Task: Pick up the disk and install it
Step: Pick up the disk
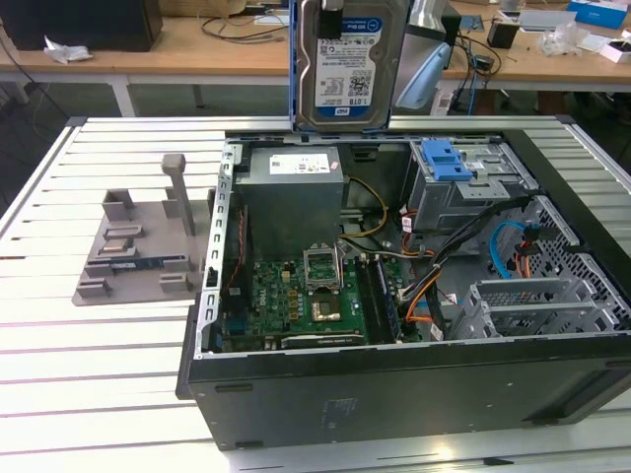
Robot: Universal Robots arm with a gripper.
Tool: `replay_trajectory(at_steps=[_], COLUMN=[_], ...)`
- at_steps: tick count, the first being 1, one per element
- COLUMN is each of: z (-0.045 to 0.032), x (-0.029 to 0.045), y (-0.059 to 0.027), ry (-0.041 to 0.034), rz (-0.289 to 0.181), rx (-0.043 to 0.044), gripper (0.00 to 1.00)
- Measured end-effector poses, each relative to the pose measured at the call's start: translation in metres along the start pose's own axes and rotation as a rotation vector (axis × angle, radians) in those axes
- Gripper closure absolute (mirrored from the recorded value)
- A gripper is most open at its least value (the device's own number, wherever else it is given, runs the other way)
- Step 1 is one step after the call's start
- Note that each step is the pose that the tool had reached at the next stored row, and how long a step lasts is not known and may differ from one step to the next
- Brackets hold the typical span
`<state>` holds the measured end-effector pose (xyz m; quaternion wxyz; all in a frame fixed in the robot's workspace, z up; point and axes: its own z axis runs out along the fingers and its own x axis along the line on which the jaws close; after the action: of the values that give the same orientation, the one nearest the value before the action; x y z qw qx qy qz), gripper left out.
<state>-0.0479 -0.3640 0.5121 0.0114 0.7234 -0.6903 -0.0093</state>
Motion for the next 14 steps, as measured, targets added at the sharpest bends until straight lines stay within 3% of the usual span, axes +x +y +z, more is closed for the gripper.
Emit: replay_trajectory(at_steps=[14], z=[0.0025], x=[0.0031], y=[-0.0052], ry=[0.0000], rz=[0.000], rx=[0.0000], gripper=[0.63])
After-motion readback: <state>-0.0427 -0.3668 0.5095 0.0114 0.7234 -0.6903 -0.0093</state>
